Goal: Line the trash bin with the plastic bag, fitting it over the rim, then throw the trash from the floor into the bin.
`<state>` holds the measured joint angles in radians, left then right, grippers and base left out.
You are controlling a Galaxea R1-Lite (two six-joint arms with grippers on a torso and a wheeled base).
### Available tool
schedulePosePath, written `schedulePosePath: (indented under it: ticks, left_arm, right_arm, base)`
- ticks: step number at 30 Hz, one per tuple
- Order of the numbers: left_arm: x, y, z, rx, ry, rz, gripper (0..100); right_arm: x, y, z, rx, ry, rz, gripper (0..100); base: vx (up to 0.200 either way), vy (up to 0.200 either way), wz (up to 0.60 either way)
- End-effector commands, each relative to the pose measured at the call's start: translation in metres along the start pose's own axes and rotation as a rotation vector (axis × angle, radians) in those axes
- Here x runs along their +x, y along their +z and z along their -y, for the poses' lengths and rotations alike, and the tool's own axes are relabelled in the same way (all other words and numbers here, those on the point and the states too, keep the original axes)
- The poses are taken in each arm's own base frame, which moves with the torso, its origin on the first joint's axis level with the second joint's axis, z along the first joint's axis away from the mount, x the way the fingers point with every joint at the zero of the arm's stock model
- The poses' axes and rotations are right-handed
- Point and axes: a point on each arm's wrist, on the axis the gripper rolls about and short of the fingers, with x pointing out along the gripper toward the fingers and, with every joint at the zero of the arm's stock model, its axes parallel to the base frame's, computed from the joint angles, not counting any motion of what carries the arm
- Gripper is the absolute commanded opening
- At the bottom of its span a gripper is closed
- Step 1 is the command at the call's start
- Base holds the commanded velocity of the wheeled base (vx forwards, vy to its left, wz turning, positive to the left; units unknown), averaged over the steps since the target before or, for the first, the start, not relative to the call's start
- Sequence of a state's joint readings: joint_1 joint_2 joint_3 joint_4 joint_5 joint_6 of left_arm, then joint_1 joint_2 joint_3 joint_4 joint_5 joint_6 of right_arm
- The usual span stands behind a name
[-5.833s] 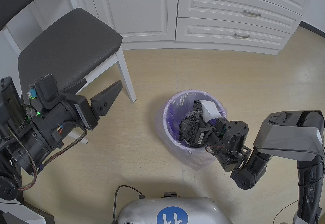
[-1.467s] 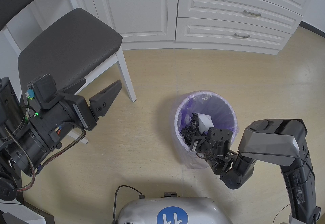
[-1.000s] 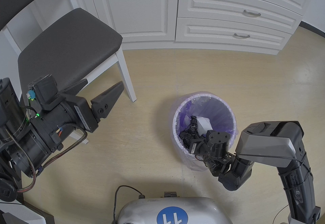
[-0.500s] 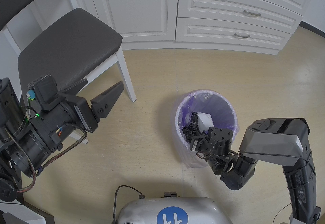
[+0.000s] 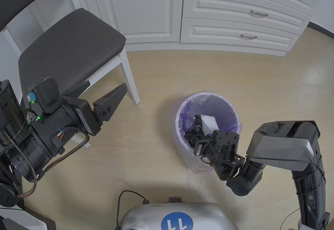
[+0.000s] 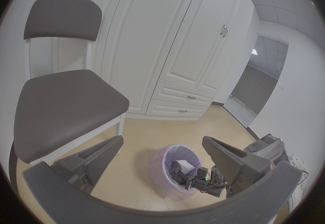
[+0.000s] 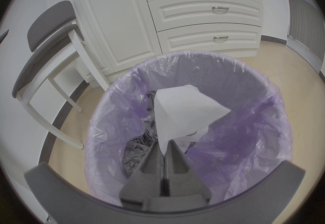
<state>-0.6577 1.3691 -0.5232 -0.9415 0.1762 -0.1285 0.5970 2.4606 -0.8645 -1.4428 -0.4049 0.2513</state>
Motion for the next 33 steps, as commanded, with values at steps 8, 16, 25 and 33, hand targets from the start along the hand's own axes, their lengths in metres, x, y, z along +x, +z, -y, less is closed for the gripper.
schedulePosePath:
  ticks: [8, 16, 25, 33]
  left_arm:
    - [-0.001, 0.001, 0.0, -0.001, 0.001, 0.006, 100]
    - [-0.001, 0.001, 0.0, -0.001, 0.001, 0.006, 100]
    - [0.0, 0.002, 0.0, -0.003, -0.001, 0.015, 100]
    - [0.001, 0.001, 0.0, -0.002, 0.0, 0.01, 100]
  right_arm:
    - [-0.001, 0.006, -0.002, 0.008, 0.001, 0.019, 0]
    - [0.001, 0.014, -0.003, 0.027, 0.012, 0.074, 0]
    - [-0.002, 0.038, 0.0, 0.034, 0.007, 0.127, 0]
    - [0.008, 0.029, 0.006, 0.037, -0.011, 0.122, 0]
  base:
    - [0.0, 0.0, 0.0]
    - [0.0, 0.0, 0.0]
    - [0.0, 0.0, 0.0]
    - [0.0, 0.0, 0.0]
